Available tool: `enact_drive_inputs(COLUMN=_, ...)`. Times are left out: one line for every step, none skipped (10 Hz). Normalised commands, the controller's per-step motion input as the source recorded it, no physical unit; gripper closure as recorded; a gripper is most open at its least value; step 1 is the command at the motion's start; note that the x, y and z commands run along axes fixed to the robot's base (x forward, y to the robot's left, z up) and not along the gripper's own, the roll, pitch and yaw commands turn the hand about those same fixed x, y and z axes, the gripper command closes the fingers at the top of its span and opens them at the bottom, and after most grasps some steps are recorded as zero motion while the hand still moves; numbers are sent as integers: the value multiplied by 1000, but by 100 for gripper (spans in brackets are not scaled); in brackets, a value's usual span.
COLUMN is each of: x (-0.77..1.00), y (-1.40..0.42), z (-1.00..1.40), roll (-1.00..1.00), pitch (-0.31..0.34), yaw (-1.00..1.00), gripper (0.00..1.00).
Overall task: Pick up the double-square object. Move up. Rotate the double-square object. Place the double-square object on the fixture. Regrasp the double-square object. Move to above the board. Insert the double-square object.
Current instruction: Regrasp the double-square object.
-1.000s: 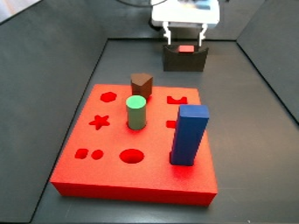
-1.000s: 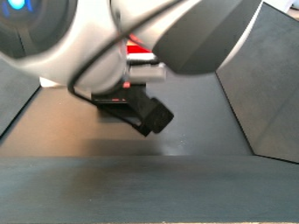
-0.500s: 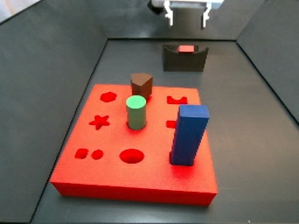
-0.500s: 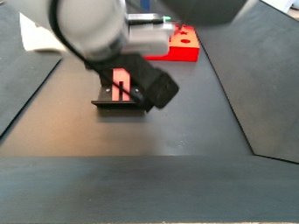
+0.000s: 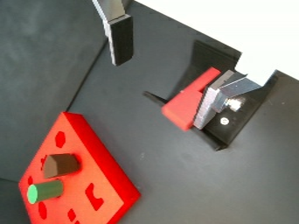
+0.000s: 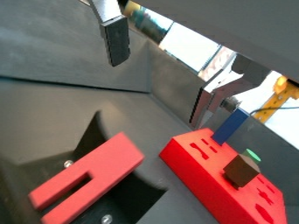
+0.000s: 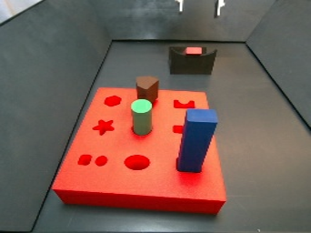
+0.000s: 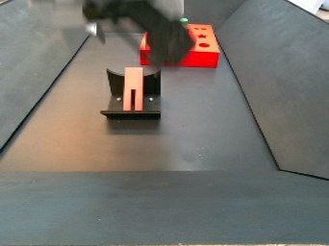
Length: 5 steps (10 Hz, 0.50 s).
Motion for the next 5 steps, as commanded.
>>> enact_drive_inputs(x=-120, y=-880, z=743, roll=1000, pitch=23, yaw=14, gripper=0)
enact_drive_inputs(x=-88, y=-719, z=532, roll=1000, pitch=21, yaw=14, gripper=0)
enact_drive_inputs(x=-62, y=-540, z=307, roll=1000, pitch=19, yaw=14, gripper=0)
enact_drive_inputs(x=-34, y=-289, z=19, roll=1000, pitch=15, yaw=14, gripper=0)
enact_drive_inputs(x=-17, y=-94, z=-38, roll=1000, pitch=12, yaw=14, gripper=0)
